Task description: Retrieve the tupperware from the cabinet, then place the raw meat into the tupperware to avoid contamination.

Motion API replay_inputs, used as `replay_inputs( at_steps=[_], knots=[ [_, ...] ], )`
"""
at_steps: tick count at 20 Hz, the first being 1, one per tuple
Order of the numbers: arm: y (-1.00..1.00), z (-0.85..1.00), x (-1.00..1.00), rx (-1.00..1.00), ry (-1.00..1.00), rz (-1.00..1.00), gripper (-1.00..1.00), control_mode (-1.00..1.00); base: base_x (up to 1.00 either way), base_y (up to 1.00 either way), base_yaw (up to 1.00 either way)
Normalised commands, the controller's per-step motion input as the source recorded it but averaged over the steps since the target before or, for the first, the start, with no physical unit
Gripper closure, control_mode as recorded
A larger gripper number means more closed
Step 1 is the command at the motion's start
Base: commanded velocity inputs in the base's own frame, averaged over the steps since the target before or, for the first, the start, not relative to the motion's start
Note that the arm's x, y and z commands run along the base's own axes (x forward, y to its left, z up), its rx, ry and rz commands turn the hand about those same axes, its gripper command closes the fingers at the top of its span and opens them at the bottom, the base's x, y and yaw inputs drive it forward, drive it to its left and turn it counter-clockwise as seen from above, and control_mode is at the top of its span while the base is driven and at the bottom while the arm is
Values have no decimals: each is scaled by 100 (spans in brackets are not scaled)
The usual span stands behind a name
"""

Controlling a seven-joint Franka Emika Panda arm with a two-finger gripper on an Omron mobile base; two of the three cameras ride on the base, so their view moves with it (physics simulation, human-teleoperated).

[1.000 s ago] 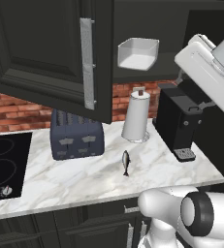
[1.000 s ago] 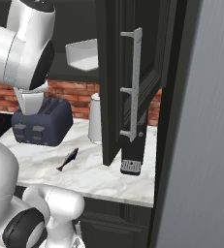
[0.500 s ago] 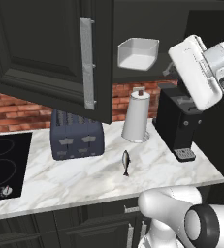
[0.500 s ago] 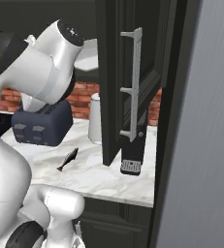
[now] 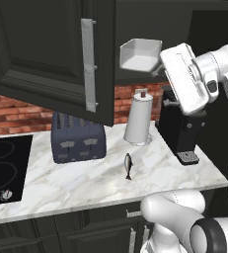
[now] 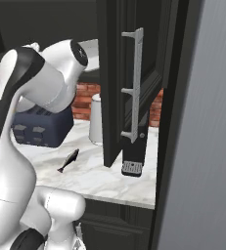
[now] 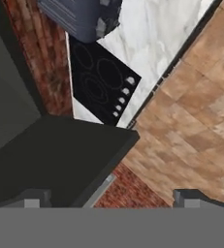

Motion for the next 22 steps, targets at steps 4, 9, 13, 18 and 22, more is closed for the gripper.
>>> replay_inputs(
  at_steps=[4, 9, 13, 18, 22],
  knots=[
    [45, 6, 0, 12, 24, 8, -100, -100, 0, 0, 0],
    [46, 1, 0, 7, 24, 10, -100, -100, 0, 0, 0],
    [34, -1, 0, 0, 16, 5, -100, -100, 0, 0, 0],
    [33, -5, 3, 0, 16, 5, -100, -100, 0, 0, 0],
    [50, -8, 4, 0, 23, 7, -100, -100, 0, 0, 0]
  ],
)
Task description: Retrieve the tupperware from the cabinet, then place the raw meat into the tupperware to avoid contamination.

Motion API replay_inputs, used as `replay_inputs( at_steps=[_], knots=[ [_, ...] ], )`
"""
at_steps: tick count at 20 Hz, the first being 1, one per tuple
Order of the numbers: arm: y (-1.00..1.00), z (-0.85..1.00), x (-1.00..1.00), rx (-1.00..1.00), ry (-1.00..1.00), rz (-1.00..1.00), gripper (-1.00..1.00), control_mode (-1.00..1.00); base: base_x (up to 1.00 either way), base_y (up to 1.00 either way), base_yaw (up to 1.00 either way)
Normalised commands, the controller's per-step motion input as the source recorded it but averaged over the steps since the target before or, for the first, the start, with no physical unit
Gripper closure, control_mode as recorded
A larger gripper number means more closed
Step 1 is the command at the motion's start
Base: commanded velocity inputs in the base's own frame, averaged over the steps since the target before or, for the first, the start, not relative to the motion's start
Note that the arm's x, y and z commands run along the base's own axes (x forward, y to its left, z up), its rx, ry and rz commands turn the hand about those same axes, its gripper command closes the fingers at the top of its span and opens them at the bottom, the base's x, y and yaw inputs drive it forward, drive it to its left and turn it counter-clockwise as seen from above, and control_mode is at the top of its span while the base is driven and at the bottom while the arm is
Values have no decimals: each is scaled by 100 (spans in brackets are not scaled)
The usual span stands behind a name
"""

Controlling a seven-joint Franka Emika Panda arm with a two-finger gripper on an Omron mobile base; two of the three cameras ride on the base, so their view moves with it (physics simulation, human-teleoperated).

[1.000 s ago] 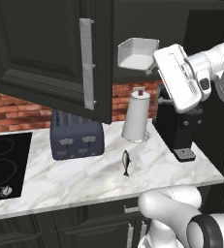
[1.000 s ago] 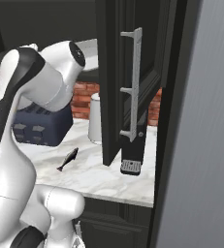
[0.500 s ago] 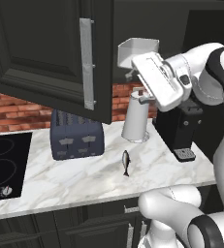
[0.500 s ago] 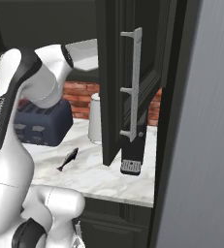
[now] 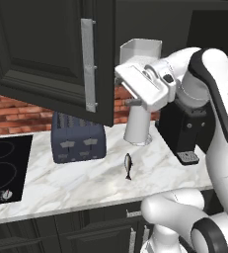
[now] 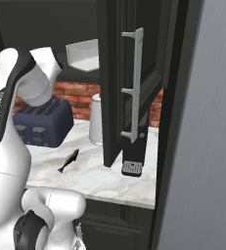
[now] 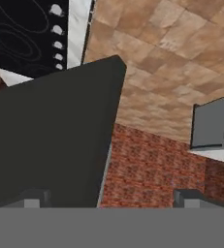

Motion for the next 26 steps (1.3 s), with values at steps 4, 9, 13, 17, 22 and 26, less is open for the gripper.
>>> replay_inputs(
  at_steps=[4, 9, 13, 17, 22, 26],
  knots=[
    [50, -6, 0, 0, 23, 7, -100, -100, 0, 0, 0],
    [49, -6, 0, 0, 24, 7, -100, -100, 0, 0, 0],
    [53, -7, -1, 0, 25, 7, -100, -100, 0, 0, 0],
    [62, -11, -8, 1, 26, 9, -100, -100, 0, 0, 0],
    [71, -20, -11, 0, 23, 7, -100, -100, 0, 0, 0],
    [74, -20, -11, 0, 18, 4, -100, -100, 0, 0, 0]
  ],
)
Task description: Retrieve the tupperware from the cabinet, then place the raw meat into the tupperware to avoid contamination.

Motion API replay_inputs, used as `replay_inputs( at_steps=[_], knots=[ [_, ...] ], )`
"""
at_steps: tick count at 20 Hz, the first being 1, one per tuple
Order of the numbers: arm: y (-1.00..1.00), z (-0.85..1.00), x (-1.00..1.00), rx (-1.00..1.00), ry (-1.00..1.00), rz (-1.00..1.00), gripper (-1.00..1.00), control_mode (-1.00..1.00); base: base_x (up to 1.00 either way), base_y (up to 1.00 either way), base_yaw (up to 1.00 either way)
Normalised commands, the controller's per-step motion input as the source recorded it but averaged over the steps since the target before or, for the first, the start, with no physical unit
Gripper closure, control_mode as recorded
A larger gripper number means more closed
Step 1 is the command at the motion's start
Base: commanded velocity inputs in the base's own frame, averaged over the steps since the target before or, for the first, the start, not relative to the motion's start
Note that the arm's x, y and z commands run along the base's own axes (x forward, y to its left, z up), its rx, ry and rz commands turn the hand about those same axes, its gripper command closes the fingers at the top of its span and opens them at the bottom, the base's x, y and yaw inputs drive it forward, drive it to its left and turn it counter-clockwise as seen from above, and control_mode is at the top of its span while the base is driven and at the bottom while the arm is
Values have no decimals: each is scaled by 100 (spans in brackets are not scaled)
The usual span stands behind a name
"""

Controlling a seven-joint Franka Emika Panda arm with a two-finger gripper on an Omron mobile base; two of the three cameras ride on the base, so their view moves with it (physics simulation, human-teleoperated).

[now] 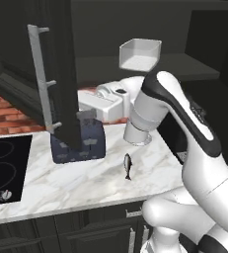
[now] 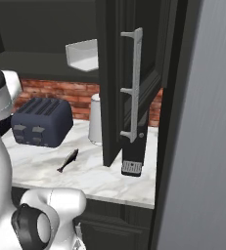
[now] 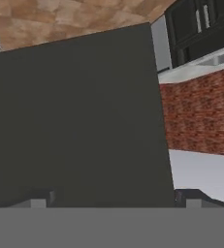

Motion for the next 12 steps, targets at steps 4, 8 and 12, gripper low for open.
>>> replay_inputs(
  at_steps=[4, 8, 12],
  knots=[
    [54, -2, 1, 0, 13, 3, -100, -100, 0, 0, 0],
    [26, 0, 4, 0, 8, 1, -100, -100, 0, 0, 0],
    [26, 0, 7, 0, 8, 0, -100, -100, 0, 0, 0]
  ],
)
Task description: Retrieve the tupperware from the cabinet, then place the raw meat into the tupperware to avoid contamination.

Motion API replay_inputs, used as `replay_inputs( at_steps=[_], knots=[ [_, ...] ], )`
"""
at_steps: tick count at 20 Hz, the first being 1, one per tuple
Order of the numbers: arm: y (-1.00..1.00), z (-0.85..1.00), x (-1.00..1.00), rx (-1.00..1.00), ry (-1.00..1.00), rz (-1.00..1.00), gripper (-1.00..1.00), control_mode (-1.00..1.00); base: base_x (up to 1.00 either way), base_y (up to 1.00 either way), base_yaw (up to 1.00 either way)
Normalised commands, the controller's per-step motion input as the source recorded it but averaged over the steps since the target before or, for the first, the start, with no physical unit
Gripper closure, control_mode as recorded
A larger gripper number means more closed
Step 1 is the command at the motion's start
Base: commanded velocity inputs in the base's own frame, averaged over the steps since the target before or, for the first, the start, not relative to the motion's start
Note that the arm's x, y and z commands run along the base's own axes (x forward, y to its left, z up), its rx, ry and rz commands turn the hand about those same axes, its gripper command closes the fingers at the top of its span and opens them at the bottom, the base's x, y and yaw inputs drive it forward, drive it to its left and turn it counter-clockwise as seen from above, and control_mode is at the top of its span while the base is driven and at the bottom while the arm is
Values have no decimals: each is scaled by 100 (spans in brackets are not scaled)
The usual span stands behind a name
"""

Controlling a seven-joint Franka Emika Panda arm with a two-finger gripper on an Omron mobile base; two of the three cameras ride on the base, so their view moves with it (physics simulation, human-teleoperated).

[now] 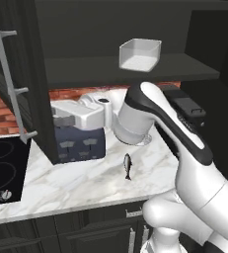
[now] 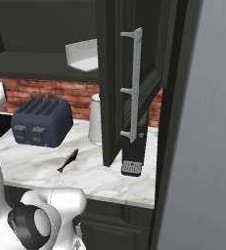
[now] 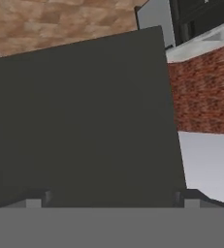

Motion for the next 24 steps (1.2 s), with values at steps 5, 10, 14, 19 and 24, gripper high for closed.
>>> replay_inputs(
  at_steps=[5, 10, 14, 19, 24],
  knots=[
    [7, 0, 4, -3, 4, 0, -100, -100, 0, 0, 0],
    [-35, 0, -10, -17, -2, 1, -100, -100, 0, 0, 0],
    [-60, 0, -15, -23, -7, 4, -100, -100, 0, 0, 0],
    [-60, 2, -26, -27, -16, 6, -100, -100, 0, 0, 0],
    [-40, 0, -29, -38, -26, 9, -100, -100, 0, 0, 0]
  ],
)
